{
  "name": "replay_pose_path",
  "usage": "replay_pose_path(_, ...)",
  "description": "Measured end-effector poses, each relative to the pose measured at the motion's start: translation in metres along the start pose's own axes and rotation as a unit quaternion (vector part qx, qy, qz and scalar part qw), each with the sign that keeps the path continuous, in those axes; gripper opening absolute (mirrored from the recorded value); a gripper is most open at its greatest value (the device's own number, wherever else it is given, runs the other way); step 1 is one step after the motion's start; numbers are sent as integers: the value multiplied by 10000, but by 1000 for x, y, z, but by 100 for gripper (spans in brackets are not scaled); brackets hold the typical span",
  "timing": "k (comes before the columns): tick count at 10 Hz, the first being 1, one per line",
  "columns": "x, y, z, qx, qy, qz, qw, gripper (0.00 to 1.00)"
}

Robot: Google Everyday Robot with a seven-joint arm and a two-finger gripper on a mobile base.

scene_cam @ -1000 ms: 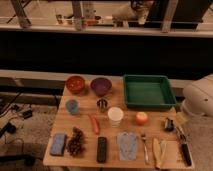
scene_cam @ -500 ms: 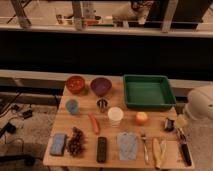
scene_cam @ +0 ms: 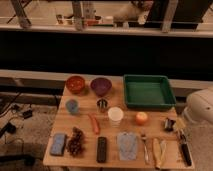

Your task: Wipe table surface with brush

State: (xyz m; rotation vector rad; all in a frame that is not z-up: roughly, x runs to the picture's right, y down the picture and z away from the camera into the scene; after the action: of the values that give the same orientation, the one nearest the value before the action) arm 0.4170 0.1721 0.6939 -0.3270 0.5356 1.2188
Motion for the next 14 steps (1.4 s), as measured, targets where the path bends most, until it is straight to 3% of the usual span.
replay_pose_path(8,2,0,24,214,404,199,9988,80)
replay_pose_path(14,7,-9,40,-93,-8,586,9982,80)
